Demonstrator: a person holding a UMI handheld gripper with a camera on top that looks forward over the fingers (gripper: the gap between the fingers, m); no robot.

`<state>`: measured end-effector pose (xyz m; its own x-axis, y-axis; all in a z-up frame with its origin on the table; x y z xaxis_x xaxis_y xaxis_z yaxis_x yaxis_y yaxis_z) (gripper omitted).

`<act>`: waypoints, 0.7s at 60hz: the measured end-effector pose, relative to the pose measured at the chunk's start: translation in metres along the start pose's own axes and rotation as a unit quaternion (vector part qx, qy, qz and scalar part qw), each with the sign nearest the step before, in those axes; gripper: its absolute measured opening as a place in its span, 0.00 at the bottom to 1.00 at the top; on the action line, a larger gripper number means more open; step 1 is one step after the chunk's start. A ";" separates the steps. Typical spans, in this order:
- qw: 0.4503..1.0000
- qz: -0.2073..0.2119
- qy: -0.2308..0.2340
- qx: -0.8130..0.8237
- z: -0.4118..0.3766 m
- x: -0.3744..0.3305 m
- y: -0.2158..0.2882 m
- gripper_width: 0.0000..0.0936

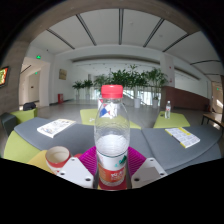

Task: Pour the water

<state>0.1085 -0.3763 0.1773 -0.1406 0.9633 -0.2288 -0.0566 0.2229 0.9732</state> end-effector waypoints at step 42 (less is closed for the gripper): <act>0.993 -0.062 -0.098 0.020 -0.014 -0.066 -0.011 0.91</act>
<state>0.1049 -0.4448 0.1816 0.0599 0.9377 -0.3422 -0.0212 0.3440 0.9387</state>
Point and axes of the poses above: the point between the fingertips, and its own axes, seen from behind it with the camera up: z to the right, y up, x forward, the way the camera looks, the point moved 8 cm from there along -x, backward, against the way the camera looks, and after that the axes turned 3 degrees about y, right-handed, at the moved point
